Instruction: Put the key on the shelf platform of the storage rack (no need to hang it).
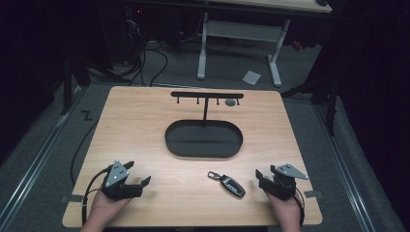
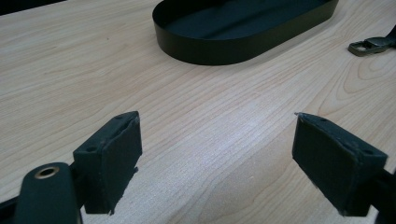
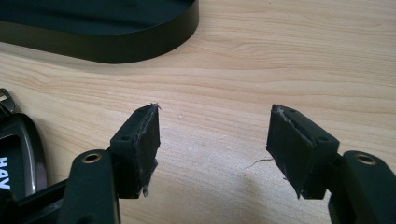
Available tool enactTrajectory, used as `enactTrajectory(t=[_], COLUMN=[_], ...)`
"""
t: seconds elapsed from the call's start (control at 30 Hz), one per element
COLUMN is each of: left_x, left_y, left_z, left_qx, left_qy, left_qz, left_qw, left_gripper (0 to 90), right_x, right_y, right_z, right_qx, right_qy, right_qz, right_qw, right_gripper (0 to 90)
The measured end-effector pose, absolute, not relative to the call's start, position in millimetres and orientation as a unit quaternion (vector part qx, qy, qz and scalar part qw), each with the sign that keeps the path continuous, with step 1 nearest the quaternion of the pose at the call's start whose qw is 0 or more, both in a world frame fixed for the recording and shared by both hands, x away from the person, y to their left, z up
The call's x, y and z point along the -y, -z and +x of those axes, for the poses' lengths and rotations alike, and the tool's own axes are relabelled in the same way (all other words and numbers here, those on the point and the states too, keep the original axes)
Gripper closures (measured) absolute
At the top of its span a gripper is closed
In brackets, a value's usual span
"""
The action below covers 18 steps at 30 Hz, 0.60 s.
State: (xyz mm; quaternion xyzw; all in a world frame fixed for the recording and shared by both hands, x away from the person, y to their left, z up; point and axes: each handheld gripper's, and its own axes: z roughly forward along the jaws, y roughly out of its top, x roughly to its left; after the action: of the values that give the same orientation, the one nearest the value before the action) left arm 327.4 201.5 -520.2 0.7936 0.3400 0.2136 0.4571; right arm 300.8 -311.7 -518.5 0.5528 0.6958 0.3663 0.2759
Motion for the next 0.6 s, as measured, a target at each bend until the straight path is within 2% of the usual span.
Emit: enactTrajectory(t=[0.6], left_x=[-200.2], left_y=[520.9], left_z=[328.2], left_qx=[-0.338], left_qy=[-0.211], left_qz=[0.795], left_qw=[0.457], left_gripper=[16.6], right_x=[308.3], right_y=[517.6], right_z=[300.4], right_qx=[-0.712], right_qy=[-0.348], right_qz=[0.541], right_qw=[0.282], right_gripper=[34.3])
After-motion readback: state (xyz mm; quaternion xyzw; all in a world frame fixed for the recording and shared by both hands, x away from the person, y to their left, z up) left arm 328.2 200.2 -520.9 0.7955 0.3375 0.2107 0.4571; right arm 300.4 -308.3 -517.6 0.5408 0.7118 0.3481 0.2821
